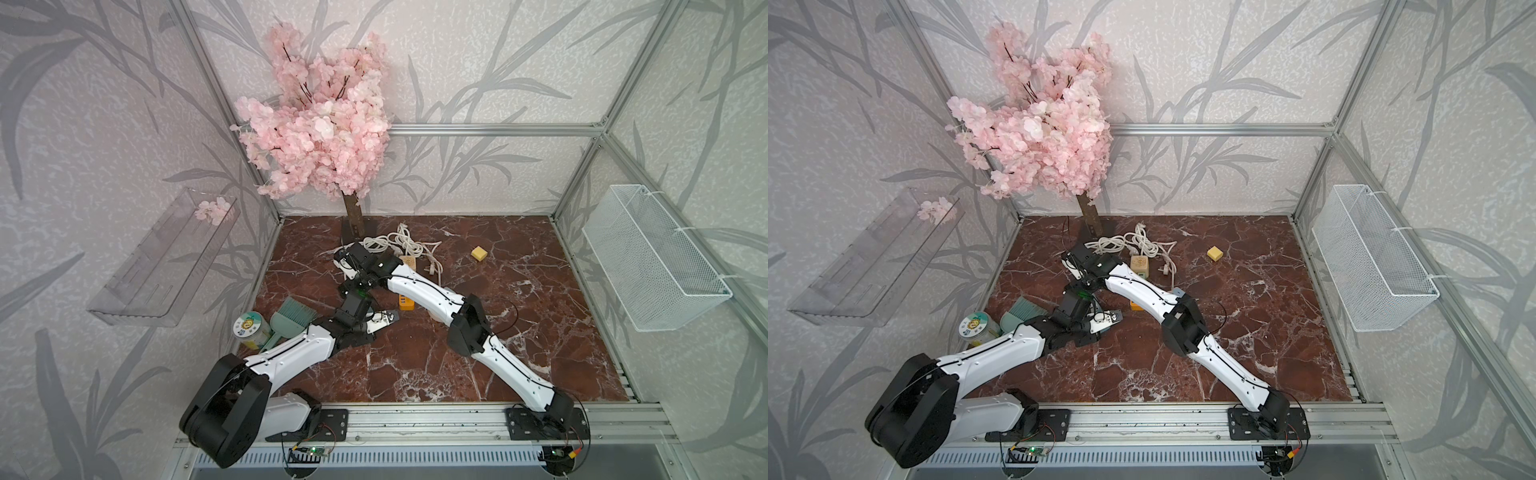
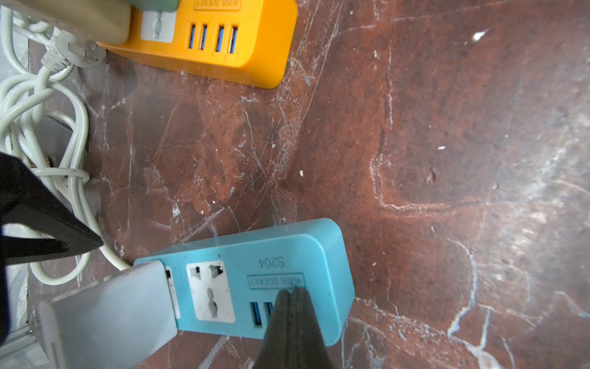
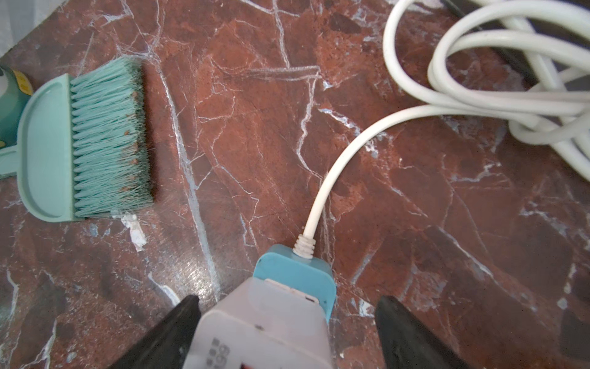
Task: Pull the plug off the socket
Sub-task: Remove the plug from the socket.
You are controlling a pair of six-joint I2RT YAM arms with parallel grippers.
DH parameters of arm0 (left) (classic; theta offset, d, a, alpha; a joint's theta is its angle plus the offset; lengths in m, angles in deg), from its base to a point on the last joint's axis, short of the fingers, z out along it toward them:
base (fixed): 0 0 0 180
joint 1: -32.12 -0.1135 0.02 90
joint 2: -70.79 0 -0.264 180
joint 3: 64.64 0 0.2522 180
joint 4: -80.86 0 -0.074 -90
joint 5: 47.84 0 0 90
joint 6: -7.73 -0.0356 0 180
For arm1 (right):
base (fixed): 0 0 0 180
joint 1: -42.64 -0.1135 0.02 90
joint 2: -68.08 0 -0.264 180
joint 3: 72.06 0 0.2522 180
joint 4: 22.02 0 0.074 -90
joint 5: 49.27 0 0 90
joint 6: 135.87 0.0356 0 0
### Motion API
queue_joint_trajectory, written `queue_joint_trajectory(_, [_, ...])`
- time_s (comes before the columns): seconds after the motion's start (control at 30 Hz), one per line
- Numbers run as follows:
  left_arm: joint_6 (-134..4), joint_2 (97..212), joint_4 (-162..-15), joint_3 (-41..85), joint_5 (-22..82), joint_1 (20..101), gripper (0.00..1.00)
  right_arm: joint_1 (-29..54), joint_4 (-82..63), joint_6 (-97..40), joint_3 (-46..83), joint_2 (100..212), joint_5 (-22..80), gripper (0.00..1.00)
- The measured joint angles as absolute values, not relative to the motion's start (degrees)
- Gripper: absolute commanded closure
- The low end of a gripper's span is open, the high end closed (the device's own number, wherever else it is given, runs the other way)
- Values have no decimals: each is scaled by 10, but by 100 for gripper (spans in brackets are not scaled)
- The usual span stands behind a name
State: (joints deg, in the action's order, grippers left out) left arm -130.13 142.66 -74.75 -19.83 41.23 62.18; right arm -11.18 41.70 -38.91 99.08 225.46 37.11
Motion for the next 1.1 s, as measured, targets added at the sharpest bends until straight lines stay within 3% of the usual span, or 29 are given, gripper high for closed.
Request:
queue_joint_trajectory(0.5, [-1301, 1433, -759, -199, 413, 622, 100, -119, 386, -394, 971, 2249, 386, 57])
queue_joint_trajectory(0.67, [-1301, 1433, -758, -198, 413, 622, 100, -123, 383, -398, 967, 2247, 393, 81])
queue_joint_trajectory(1.1, [-1294, 1448, -739, -181, 409, 622, 100, -125, 378, -403, 948, 2235, 400, 99])
